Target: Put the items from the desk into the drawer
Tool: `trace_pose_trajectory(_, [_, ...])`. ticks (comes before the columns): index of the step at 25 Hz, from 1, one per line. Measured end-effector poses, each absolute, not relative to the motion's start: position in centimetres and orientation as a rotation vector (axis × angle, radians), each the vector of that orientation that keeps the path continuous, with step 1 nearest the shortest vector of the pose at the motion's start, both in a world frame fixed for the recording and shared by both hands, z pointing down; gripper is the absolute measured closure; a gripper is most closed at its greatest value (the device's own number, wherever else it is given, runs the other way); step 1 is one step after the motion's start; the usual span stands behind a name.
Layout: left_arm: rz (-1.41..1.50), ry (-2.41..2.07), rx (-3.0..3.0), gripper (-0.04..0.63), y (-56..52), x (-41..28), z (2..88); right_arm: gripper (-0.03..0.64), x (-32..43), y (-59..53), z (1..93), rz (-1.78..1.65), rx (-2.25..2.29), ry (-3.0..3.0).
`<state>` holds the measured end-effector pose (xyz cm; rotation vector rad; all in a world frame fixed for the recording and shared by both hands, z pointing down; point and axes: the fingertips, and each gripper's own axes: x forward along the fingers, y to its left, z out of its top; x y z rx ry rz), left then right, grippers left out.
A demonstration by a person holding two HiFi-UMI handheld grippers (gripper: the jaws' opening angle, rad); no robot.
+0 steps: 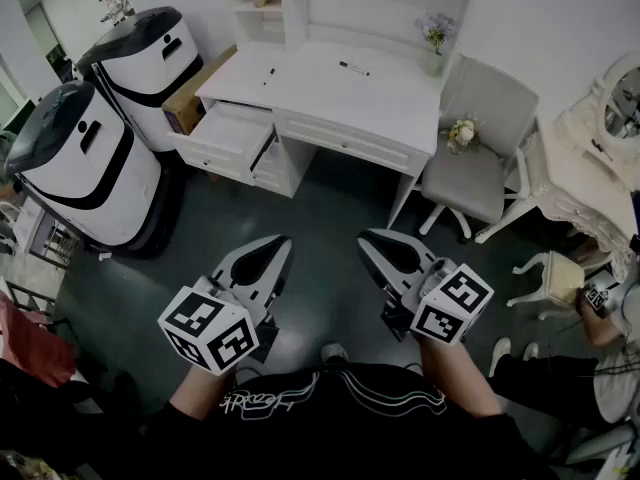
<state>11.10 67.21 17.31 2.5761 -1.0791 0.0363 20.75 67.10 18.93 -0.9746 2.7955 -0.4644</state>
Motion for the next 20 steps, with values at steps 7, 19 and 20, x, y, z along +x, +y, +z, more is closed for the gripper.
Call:
trace_pose_trajectory(7, [0.046, -1.067, 2.573, 0.574, 65.9, 13.5, 17.8, 0.560, 23.4, 65.7, 19.0, -0.471, -0.981, 2.782])
trace_pose_trajectory(19, [0.015, -1.156, 2.577, 0.574, 62.6, 16.6, 17.5, 0.560, 26.5, 61.6, 19.1, -0.463, -0.885, 2.827])
trace_pose_trajectory(20, [0.016, -1.157, 2.571, 0.574, 62.3, 16.5, 17.8, 0.560, 26.5, 61.3, 19.3, -0.473, -0.874, 2.824])
